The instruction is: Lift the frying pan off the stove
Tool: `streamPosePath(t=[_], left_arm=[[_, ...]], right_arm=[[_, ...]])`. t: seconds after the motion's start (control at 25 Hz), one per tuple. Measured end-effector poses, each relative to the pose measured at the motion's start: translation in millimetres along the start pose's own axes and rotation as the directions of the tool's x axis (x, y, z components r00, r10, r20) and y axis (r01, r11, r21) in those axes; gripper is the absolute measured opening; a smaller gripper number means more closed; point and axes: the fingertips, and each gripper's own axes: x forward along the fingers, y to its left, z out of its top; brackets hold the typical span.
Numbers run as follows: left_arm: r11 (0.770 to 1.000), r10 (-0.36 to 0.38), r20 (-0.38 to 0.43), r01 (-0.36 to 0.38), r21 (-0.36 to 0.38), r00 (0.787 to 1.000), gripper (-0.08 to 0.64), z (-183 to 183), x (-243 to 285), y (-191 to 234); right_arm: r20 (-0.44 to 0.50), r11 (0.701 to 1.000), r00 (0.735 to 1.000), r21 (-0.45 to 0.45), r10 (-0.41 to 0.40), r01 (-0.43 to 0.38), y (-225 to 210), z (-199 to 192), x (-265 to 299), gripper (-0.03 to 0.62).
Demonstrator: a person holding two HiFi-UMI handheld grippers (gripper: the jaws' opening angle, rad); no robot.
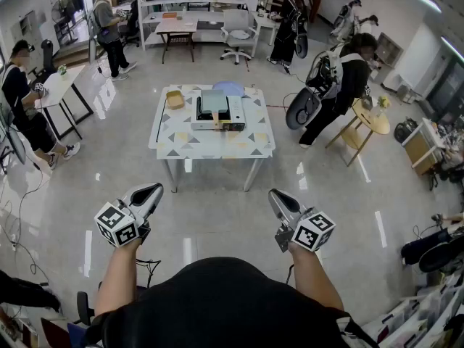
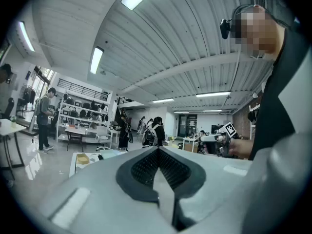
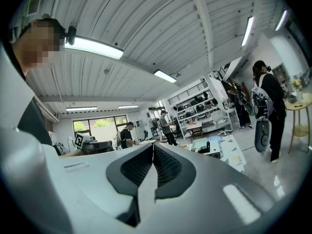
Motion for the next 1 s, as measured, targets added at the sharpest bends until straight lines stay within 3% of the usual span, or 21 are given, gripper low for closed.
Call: streamPosePath(t=[0.52,0.68,1.0], left_arm=[[1.0,0.02,-0.007,-0.02,0.0,1.0,0.002,-3.1,46.0,-26.0],[0.999,0.037,-0.016,-0.037,-0.003,0.999,0.017,-5.8,59.6,-31.3],[0.997,0.071,-0.054,-0.071,0.011,0.996,0.139,-9.7,89.0,-38.8]], right_arm=[[-0.037,0.998,0.998,-0.019,0.051,-0.052,-38.7,1.6,-3.4,0.042],[-0.054,0.997,0.996,-0.032,0.07,-0.071,-51.1,2.8,-3.6,0.094],[-0.081,0.992,0.994,-0.087,0.079,-0.086,-82.0,10.0,-3.7,0.219]])
